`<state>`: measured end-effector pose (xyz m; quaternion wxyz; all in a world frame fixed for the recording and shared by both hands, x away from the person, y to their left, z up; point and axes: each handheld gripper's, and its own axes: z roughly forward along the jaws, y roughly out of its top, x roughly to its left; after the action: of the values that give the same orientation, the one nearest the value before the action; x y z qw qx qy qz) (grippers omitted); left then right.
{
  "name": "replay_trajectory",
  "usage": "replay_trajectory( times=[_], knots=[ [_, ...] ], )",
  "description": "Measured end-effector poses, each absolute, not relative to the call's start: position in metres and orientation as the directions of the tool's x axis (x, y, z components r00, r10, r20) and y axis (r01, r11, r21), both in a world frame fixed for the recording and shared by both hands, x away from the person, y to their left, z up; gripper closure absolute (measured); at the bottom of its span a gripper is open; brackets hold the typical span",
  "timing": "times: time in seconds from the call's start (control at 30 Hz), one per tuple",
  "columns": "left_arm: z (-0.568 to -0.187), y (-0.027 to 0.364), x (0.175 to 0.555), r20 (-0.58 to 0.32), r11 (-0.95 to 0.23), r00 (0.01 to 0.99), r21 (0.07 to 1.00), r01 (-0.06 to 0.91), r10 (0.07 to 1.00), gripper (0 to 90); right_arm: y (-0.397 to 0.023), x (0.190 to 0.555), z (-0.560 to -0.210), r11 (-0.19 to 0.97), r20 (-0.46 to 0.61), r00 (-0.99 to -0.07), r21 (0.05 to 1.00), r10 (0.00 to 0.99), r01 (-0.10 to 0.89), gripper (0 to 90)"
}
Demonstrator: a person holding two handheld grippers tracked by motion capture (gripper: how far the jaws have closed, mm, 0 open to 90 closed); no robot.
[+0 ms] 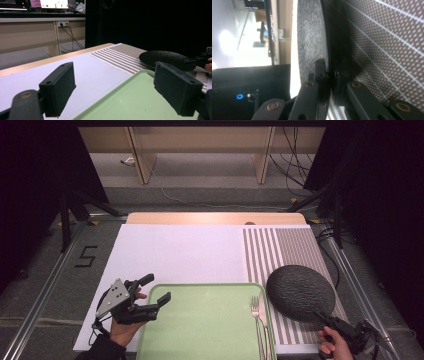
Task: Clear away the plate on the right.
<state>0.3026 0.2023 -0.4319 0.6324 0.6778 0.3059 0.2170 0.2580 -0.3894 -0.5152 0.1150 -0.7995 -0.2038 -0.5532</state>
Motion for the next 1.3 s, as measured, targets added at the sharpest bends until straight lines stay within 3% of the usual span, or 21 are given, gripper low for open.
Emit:
replay_trajectory(
  times=[0.5, 1.3],
  knots=[
    [-0.432, 0.202, 0.303, -0.093, -0.013, 0.718, 0.990, 0.140, 0.689, 17.0, -0.383, 0.260, -0.507, -0.873, 0.960, 0.208, 0.064, 0.185, 0.484, 85.0],
    [-0.431, 0.203, 0.302, -0.093, -0.009, 0.714, 0.990, 0.138, 0.693, 16.9, -0.336, 0.269, -0.497, -0.724, 0.972, 0.098, 0.091, 0.215, 0.684, 84.5]
  ],
)
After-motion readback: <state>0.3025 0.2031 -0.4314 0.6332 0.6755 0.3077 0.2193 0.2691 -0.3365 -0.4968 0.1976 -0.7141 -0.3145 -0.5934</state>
